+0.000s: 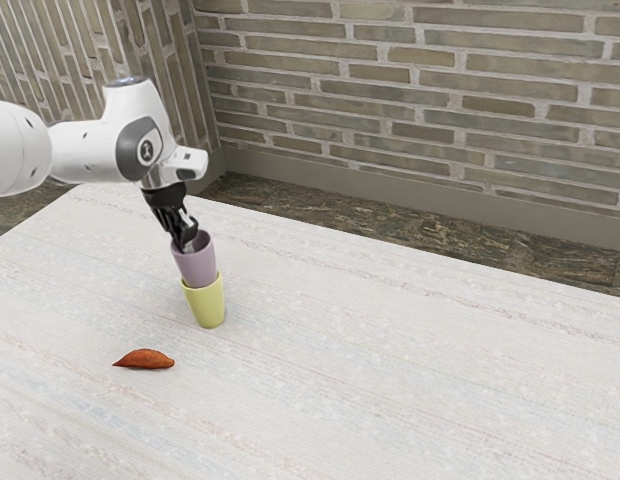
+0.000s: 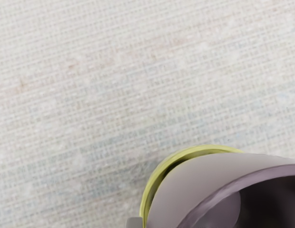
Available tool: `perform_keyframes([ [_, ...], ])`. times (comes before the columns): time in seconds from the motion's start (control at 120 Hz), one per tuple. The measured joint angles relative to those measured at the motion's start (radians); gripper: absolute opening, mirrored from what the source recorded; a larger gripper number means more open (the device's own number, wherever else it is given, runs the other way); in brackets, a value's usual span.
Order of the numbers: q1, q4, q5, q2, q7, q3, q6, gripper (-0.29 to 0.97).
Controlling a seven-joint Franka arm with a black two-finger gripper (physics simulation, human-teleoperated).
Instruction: Place the left cup onto the right cup
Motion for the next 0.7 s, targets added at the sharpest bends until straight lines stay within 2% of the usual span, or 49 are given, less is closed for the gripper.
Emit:
perform_keyframes([
  [0.133,0.000,-0.010,-0.005,0.004,0.000,0.000,0.001,-0.06],
  [0.292,0.003,-0.016,-0.012,-0.008,0.004,0.000,-0.006,0.29],
  [0.417,0.011,-0.036,-0.013,-0.060,0.007,0.002,-0.015,0.46],
  [0.542,0.013,-0.043,-0.013,-0.121,0.012,0.005,-0.039,0.56],
  [0.7,0.017,-0.037,-0.001,-0.202,0.009,-0.005,-0.100,0.62],
])
